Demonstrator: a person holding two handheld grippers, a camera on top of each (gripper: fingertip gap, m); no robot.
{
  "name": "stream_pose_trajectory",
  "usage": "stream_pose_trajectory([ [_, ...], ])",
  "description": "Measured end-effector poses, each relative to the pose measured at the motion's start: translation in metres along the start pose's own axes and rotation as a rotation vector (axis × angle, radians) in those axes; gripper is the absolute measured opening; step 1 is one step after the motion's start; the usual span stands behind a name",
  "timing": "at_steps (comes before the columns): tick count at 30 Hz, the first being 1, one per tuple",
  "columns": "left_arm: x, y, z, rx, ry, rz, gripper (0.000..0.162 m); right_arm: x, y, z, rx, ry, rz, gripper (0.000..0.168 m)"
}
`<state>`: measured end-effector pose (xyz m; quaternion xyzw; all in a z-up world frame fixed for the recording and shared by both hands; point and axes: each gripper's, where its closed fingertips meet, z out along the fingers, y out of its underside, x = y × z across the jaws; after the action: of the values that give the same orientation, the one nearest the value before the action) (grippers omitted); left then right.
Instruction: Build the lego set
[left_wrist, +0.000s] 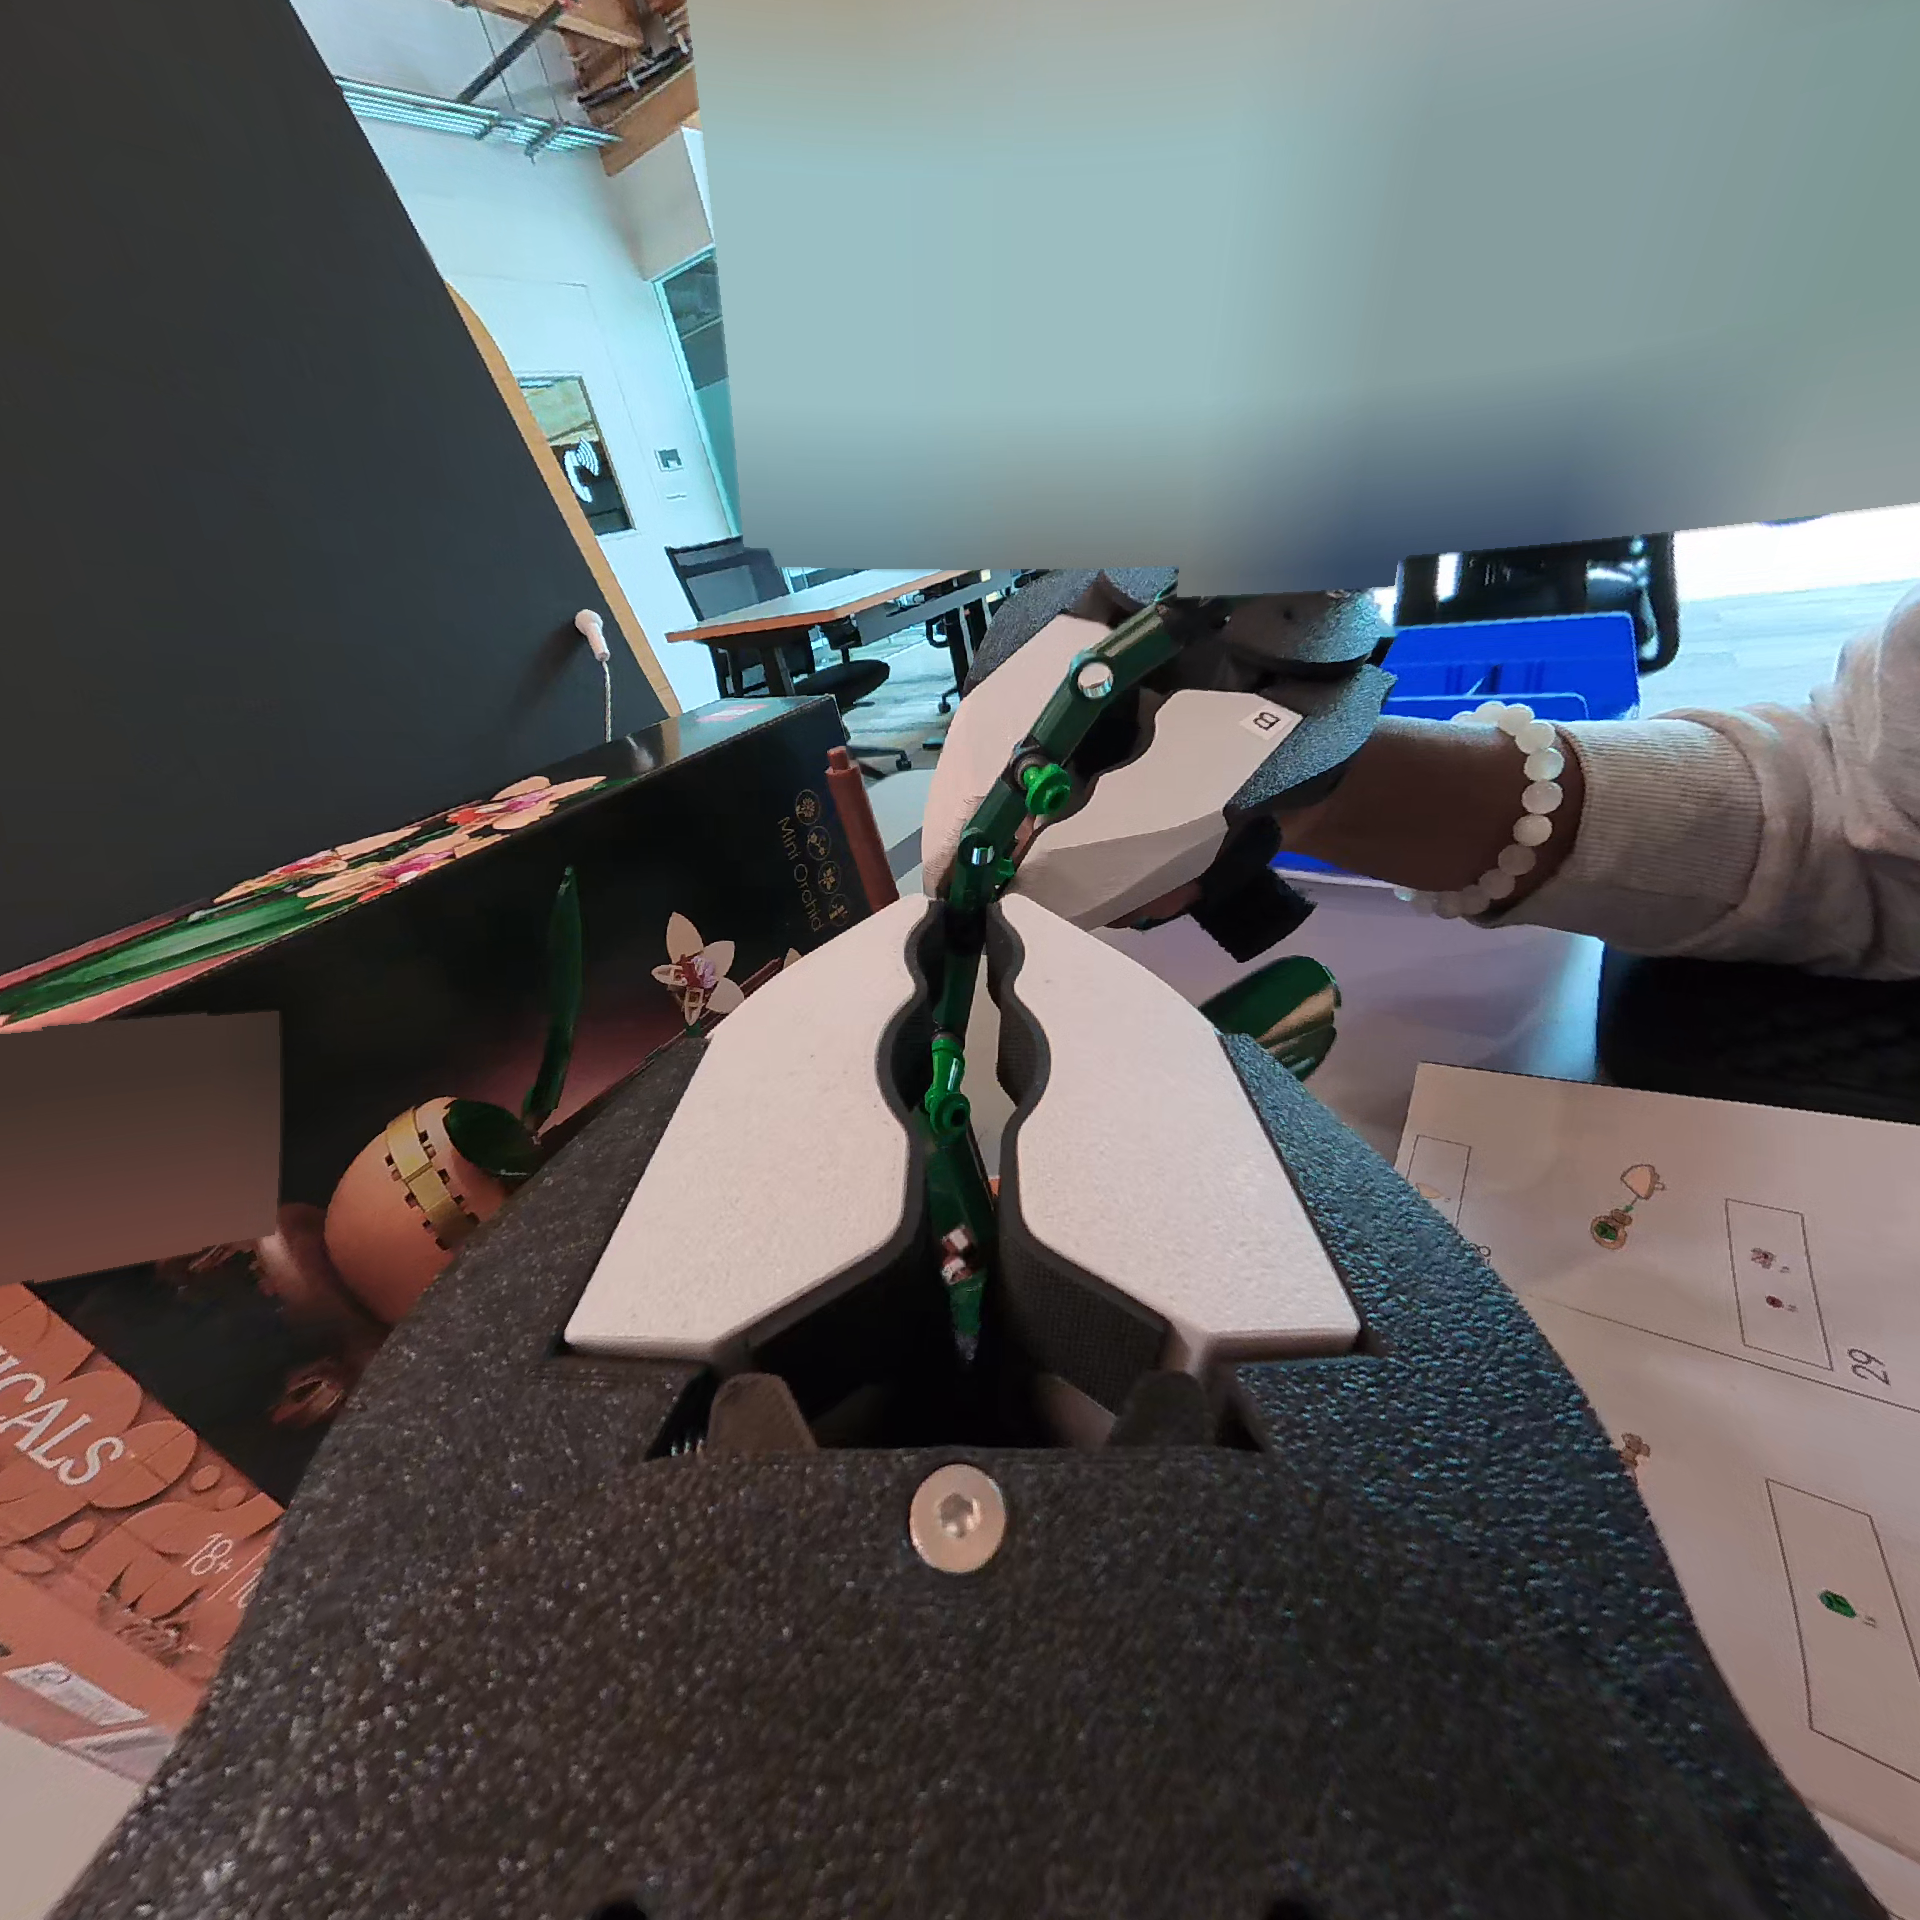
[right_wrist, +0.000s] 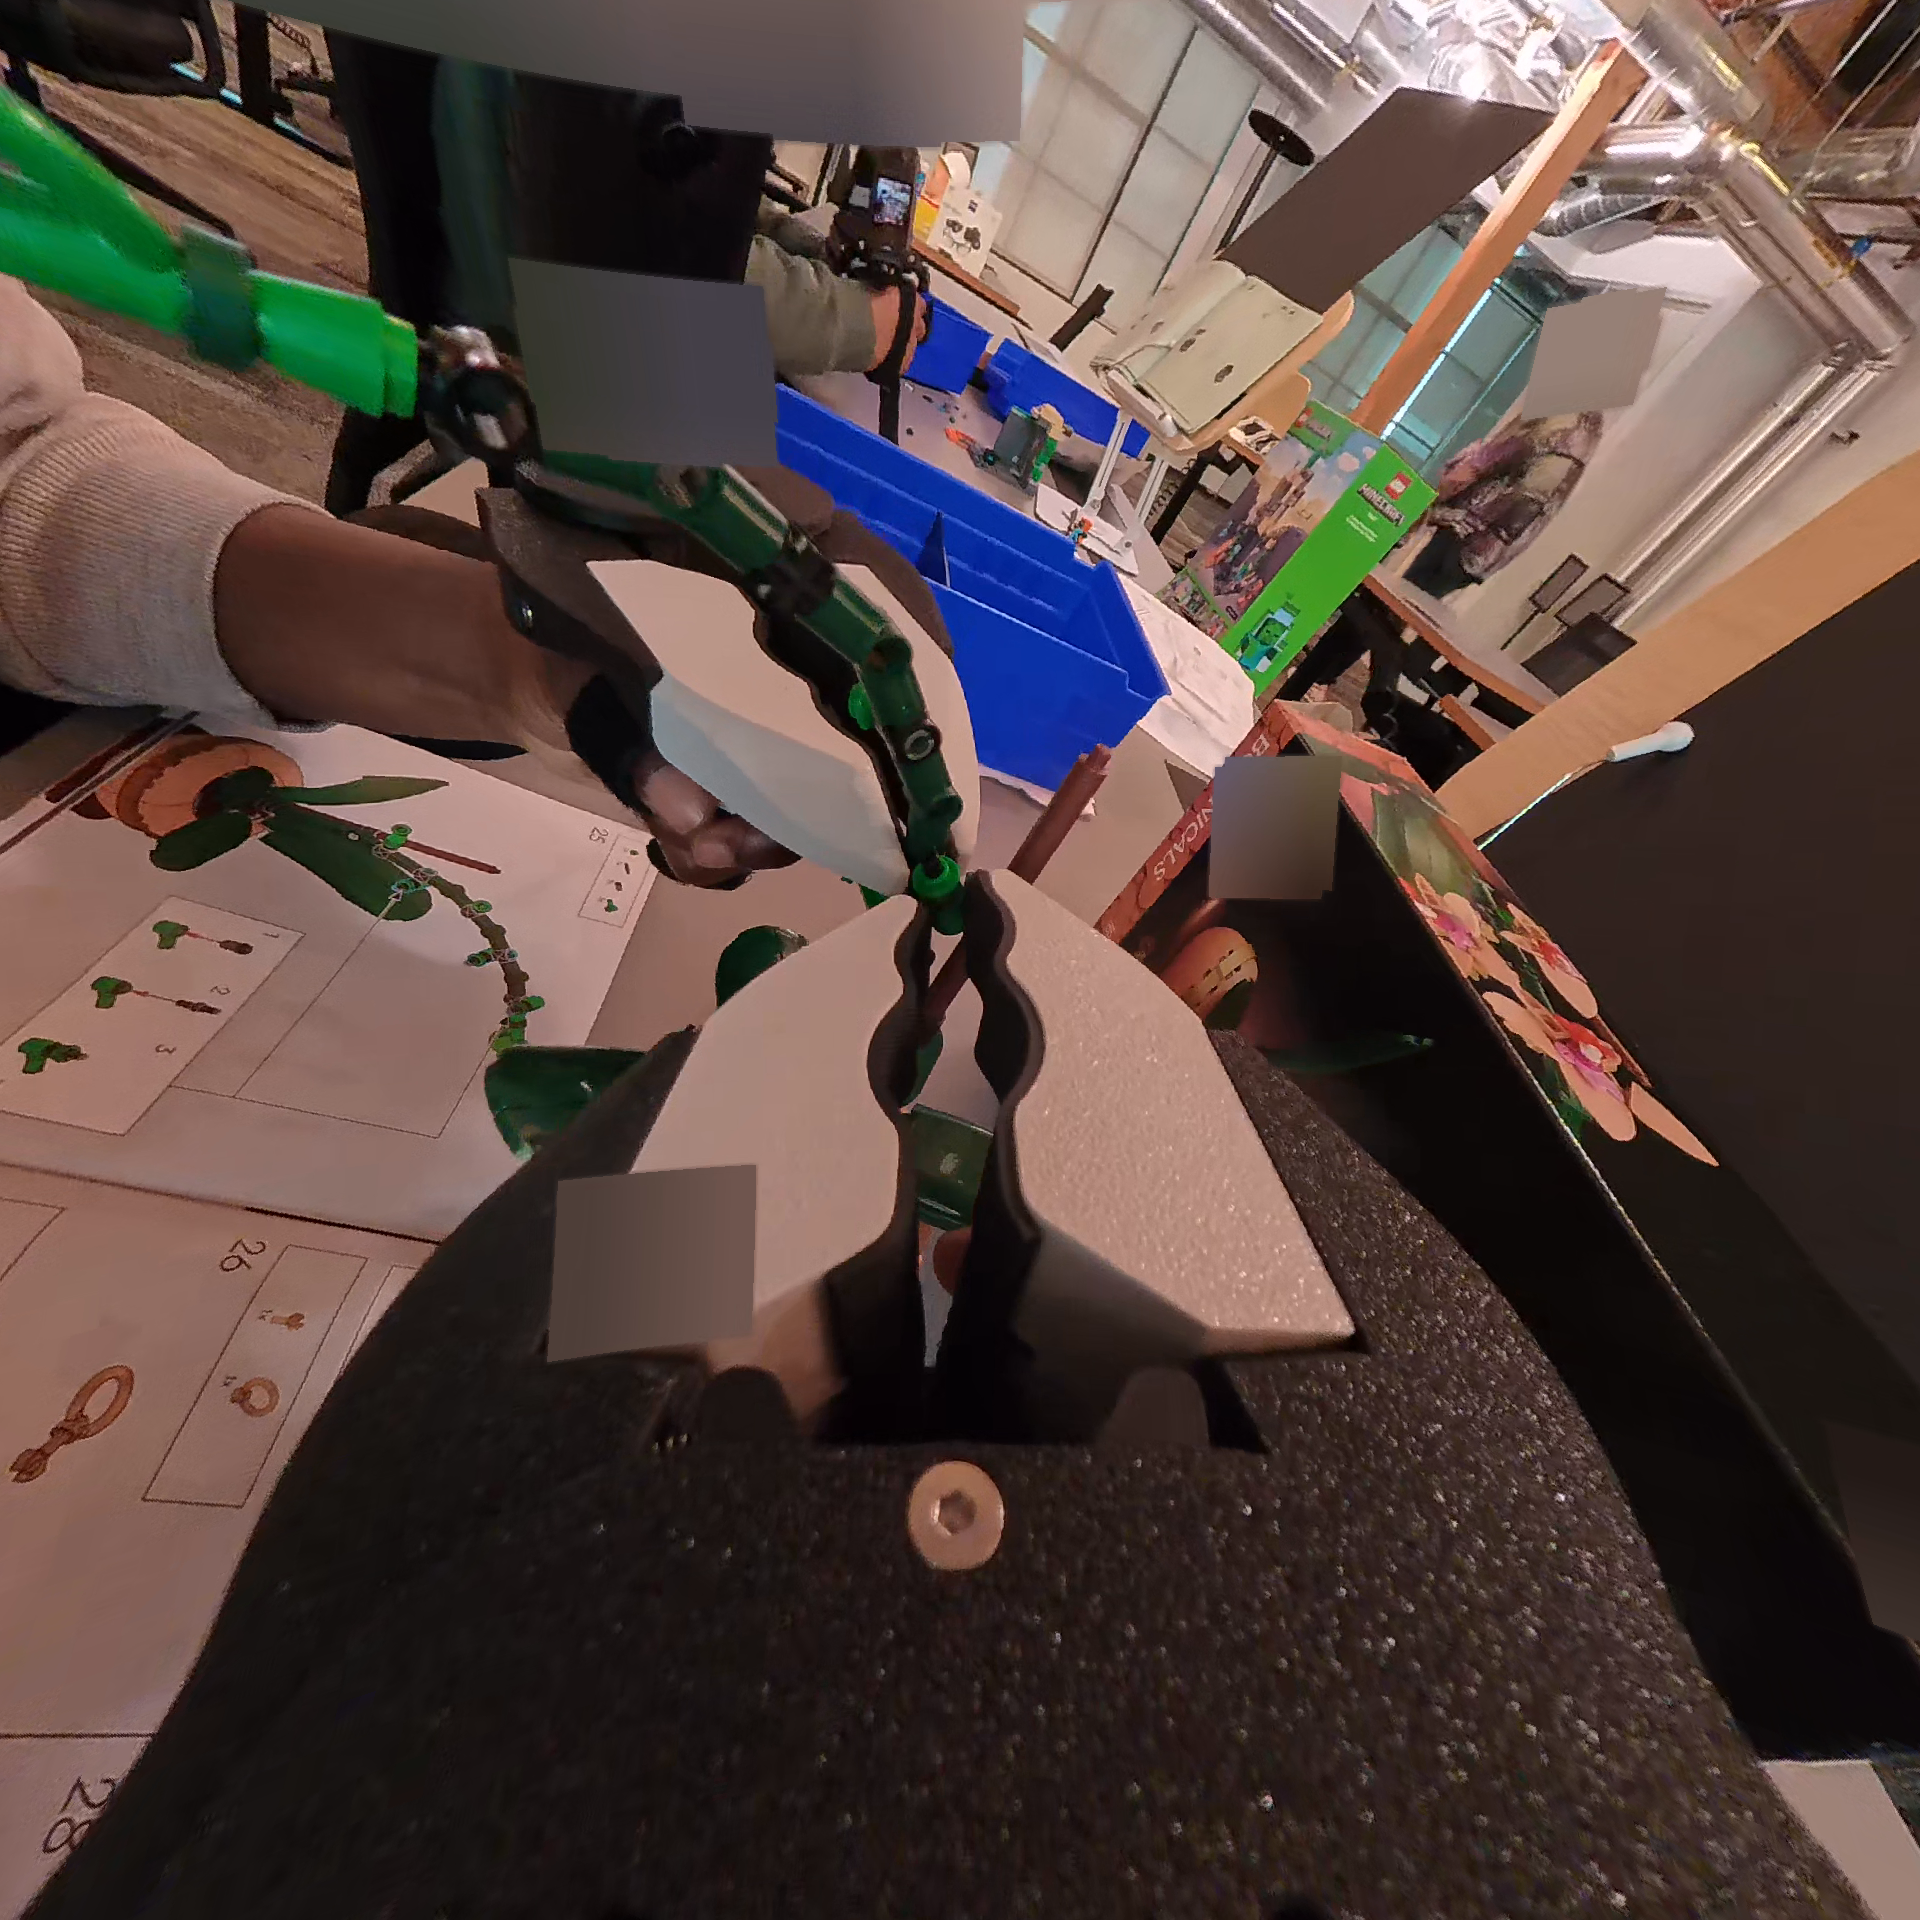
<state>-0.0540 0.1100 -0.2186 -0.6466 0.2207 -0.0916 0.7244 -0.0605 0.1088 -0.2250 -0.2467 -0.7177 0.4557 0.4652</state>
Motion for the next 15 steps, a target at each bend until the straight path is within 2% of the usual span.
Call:
stream_pose_trajectory([
  [10,0.001,0.000,0.000,-0.010,0.031,-0.023,0.008,-0.001,-0.001,-0.001,0.027,-0.030,-0.021,0.007],
  [15,0.003,0.000,0.000,-0.017,0.040,-0.022,0.008,0.003,-0.002,-0.015,0.069,-0.064,-0.029,0.014],
])
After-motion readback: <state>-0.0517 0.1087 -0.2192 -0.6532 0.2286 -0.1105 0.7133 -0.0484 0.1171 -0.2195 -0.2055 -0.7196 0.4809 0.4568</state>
